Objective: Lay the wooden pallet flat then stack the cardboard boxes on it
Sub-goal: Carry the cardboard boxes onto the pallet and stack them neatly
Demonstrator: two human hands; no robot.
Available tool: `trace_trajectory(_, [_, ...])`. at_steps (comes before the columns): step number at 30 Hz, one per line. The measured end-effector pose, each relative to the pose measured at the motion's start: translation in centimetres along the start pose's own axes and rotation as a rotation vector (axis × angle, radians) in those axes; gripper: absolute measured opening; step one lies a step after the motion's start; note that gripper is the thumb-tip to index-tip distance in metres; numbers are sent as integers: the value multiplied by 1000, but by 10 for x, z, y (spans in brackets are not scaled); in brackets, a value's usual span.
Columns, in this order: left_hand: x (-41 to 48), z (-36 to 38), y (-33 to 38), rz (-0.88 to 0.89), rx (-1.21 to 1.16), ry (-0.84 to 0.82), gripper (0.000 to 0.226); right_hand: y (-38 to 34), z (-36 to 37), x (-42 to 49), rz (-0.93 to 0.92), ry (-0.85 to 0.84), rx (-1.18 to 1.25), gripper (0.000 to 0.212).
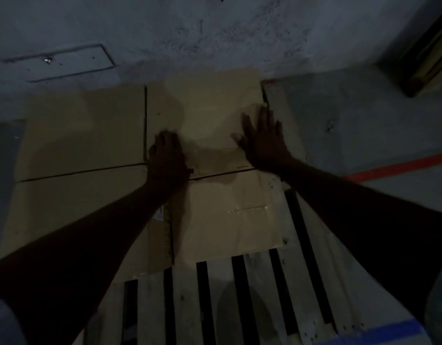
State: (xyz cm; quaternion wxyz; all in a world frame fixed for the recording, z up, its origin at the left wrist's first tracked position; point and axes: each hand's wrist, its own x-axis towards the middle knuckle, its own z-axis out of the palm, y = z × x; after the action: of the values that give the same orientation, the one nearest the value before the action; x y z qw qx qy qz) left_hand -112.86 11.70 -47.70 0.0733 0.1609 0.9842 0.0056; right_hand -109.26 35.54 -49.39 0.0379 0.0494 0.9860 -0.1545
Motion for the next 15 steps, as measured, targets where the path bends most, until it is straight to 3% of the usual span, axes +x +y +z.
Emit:
trace_trajectory(3, [3, -5, 1, -38, -35, -100, 101, -8, 21, -46, -99, -21, -42, 83])
trace_trajectory(6, [0, -12, -2, -54, -76, -221, 105, -11, 17, -65, -82, -91, -40, 101])
trace_trajectory(9, [-35, -20, 15, -111, -124, -149, 95, -18, -13, -91, -5, -121, -102, 94])
trace_trajectory(12, [-102, -4, 59, 74, -148, 2, 81, -7, -22, -164, 119, -18, 21, 75])
trace_trajectory(15, [-172, 15, 109, 354, -185, 26, 74, 14, -14, -271, 323, 130, 129, 70])
